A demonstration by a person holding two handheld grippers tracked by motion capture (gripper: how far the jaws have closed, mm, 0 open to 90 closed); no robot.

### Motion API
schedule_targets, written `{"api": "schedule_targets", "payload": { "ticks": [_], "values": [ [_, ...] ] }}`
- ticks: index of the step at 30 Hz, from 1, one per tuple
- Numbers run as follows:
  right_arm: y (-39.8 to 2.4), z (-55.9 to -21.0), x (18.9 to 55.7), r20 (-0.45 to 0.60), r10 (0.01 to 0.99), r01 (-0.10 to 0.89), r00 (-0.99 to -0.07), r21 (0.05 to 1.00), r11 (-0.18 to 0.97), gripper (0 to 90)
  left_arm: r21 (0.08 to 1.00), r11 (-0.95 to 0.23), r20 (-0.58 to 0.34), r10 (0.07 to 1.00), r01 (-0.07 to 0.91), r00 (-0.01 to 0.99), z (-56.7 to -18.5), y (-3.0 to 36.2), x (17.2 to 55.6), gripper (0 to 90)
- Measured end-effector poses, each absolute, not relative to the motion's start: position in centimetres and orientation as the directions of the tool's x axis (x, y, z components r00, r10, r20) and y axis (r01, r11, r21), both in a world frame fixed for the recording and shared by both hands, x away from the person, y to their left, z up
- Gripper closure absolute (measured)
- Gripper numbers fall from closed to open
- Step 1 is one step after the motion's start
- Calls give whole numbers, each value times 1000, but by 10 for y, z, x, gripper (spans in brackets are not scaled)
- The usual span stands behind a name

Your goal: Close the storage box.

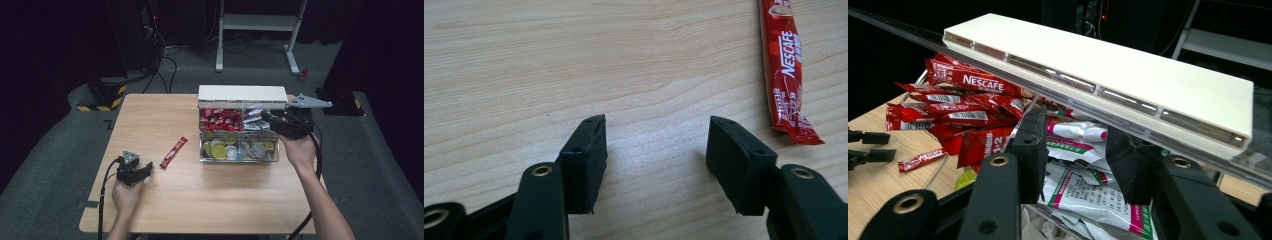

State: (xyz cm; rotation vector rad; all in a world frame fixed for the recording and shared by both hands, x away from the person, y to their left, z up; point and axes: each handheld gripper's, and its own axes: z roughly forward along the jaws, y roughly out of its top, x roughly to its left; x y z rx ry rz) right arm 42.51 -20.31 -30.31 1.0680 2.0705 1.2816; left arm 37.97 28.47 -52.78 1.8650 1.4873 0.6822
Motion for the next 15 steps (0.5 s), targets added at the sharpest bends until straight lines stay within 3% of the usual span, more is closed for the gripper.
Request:
{"api": "schedule_targets", "payload": {
  "ticks": [15],
  "values": [
    [-215,-305,415,12,818,363,-575,900,241,600,756,-147,5,976,637,219,-528,285,380,395]
  ]
}}
